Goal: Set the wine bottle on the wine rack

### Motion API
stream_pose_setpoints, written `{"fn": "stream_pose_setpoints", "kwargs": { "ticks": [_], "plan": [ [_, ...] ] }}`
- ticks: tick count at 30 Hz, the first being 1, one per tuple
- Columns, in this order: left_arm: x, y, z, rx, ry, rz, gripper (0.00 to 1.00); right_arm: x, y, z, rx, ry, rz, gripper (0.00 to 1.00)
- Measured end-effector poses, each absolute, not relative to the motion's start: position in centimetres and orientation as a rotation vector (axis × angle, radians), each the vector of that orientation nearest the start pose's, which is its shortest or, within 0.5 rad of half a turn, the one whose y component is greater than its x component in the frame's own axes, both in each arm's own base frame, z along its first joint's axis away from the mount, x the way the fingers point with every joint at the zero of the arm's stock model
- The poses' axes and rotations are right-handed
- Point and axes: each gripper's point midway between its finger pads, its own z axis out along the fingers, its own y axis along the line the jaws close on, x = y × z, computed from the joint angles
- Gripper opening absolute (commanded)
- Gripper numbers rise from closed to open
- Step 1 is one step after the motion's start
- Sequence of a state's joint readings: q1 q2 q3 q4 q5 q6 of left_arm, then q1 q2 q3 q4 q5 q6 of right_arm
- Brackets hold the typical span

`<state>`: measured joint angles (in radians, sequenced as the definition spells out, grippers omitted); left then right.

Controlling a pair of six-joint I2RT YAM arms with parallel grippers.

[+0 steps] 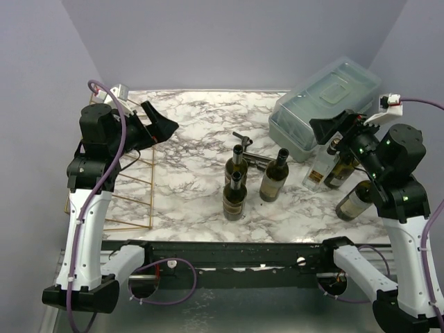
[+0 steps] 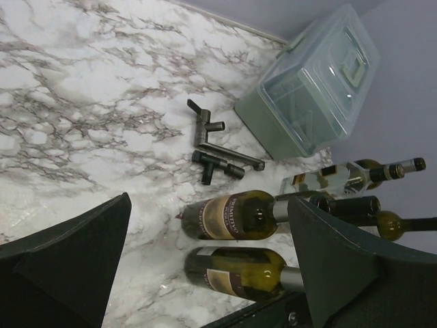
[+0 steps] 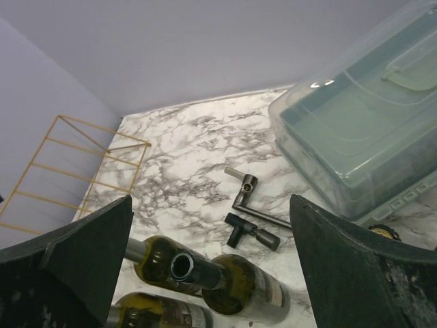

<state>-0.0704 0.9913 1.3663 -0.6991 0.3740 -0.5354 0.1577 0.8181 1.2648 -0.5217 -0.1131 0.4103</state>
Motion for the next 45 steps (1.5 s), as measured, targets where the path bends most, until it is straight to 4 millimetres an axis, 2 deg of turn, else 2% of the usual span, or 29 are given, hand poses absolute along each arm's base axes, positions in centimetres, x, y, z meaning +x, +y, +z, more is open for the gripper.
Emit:
{"fn": "stream_pose_setpoints", "kwargs": {
  "ticks": [5,11,19,27,33,45],
  "plan": [
    [27.6,-12.4,36.0,-0.150,2.004,-0.827,0.99,26.8,9.6,40.8,0.081,1.696,0.617,1.00],
    [25.4,-17.8,34.2,-0.004,2.106,-0.888,0.99,27.0,10.8,40.2,0.057,1.732,0.687,1.00],
    [24.4,-24.5,31.3,0.163,2.221,-0.789,0.99,26.4,11.6,40.3,0.025,1.737,0.737,1.00],
    [23.1,-30.6,31.2,0.331,2.193,-0.652,0.99,26.2,11.7,40.4,0.015,1.735,0.746,1.00],
    [23.5,-31.7,30.9,0.359,2.162,-0.504,0.98,25.5,11.6,40.6,0.012,1.727,0.745,1.00],
    [25.4,-31.3,28.6,0.344,2.194,-0.288,0.79,25.1,11.5,40.4,0.011,1.732,0.735,1.00]
  ]
}}
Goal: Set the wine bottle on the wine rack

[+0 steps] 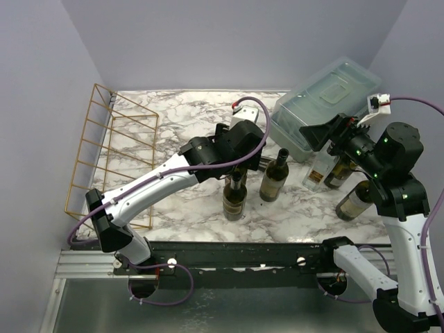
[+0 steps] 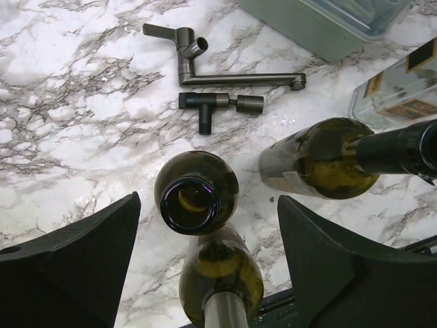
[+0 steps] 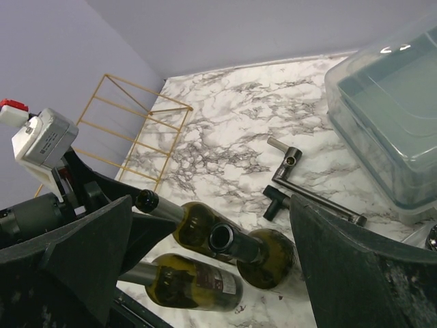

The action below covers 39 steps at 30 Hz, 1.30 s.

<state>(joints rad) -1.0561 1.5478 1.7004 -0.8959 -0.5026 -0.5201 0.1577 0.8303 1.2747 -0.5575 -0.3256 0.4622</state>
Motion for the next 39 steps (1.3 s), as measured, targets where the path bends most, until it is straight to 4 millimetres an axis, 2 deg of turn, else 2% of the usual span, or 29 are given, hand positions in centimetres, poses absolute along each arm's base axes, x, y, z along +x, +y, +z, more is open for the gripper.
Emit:
{"fn": "stream_pose_setpoints", "kwargs": {
  "ticks": [10,16,21,24,39],
  "plan": [
    [26.1,-31.9,27.4,0.356,2.219,-0.221,0.64,25.0,11.3,40.2,0.019,1.743,0.727,1.00],
    [26.2,-32.0,26.7,0.363,2.231,-0.198,0.52,25.0,11.1,39.9,0.027,1.744,0.715,1.00],
    [26.4,-31.8,26.5,0.360,2.230,-0.178,0.51,25.0,11.1,39.9,0.024,1.745,0.711,1.00],
    [26.5,-31.7,26.5,0.359,2.230,-0.167,0.47,25.0,11.1,39.8,0.023,1.746,0.709,1.00],
    [26.7,-31.4,26.6,0.369,2.230,-0.136,0.07,24.9,10.9,39.8,0.023,1.745,0.697,1.00]
  ]
}}
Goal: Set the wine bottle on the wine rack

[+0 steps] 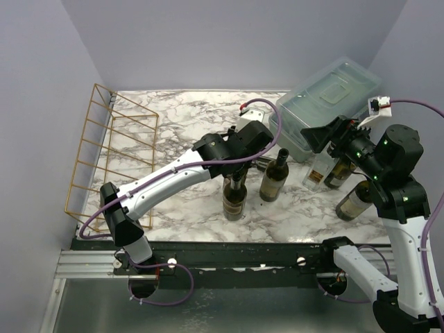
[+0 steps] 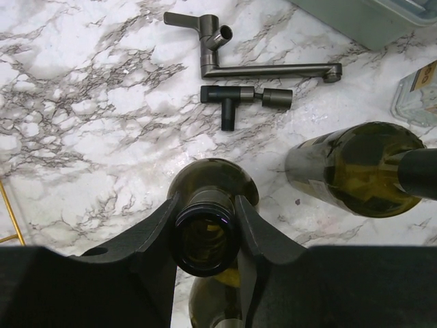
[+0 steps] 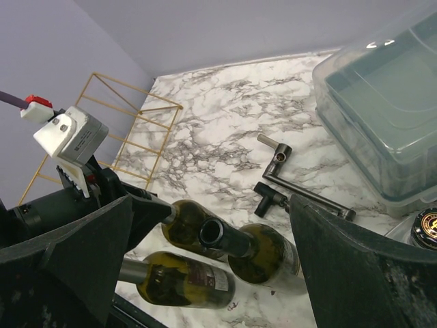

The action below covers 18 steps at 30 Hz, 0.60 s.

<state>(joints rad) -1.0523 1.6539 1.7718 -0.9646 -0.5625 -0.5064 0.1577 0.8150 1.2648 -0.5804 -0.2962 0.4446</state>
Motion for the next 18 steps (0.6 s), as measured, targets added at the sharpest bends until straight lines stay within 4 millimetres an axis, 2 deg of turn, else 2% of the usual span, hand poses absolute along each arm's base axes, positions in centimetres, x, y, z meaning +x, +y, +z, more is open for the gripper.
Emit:
{"fn": "stream_pose_setpoints", "kwargs": {
  "ticks": [2,10,14,18],
  "plan": [
    [26.8,-31.1,26.8,0.379,2.233,-0.122,0.00,24.9,10.9,39.8,0.023,1.745,0.697,1.00],
    [28.7,-29.4,29.1,0.315,2.212,-0.121,0.00,24.9,10.9,39.5,0.025,1.751,0.696,1.00],
    [29.5,-28.1,29.9,0.268,2.204,-0.116,0.00,24.9,10.9,39.4,0.026,1.753,0.696,1.00],
    [30.1,-26.0,31.5,0.200,2.187,-0.137,0.00,24.9,10.9,39.4,0.026,1.755,0.696,1.00]
  ]
}}
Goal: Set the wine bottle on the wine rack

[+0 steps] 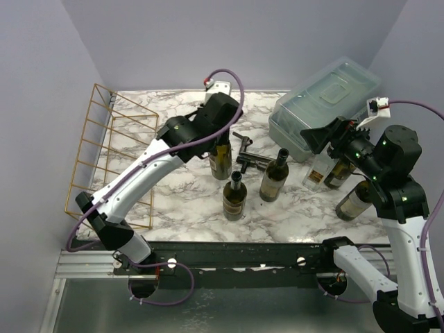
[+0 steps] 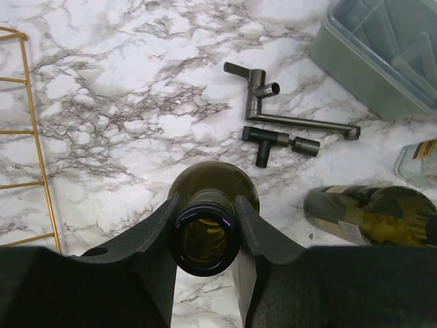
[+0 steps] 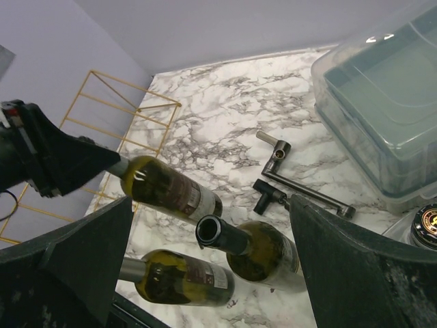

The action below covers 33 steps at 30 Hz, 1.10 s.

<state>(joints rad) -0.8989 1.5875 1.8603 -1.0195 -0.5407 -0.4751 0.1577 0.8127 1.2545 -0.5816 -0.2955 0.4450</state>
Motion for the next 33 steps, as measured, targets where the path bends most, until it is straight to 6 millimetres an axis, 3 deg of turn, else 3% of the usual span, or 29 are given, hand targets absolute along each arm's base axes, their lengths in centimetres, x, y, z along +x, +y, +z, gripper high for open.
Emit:
{"fn": "stream_pose_setpoints", "kwargs": {
  "ticks": [6,14,17,24,28,33],
  "plan": [
    [31.7,-20.9,35.1,0.044,2.131,-0.188,0.00,25.1,10.9,38.5,0.035,1.775,0.699,1.00],
    [33.8,-16.5,36.5,-0.043,2.112,-0.169,0.00,25.4,11.1,37.9,0.051,1.797,0.712,1.00],
    [34.9,-13.7,37.6,-0.102,2.092,-0.149,0.00,25.3,11.3,37.7,0.050,1.803,0.728,0.99],
    [37.5,-7.4,40.6,-0.246,2.015,-0.097,0.00,25.3,12.1,34.8,0.054,1.880,0.775,0.98],
    [39.7,-3.9,40.6,-0.343,1.999,-0.065,0.00,25.5,12.3,34.1,0.068,1.904,0.791,0.98],
    [43.9,1.6,38.1,-0.522,2.008,-0.055,0.00,25.7,12.3,33.7,0.086,1.915,0.799,0.98]
  ]
}}
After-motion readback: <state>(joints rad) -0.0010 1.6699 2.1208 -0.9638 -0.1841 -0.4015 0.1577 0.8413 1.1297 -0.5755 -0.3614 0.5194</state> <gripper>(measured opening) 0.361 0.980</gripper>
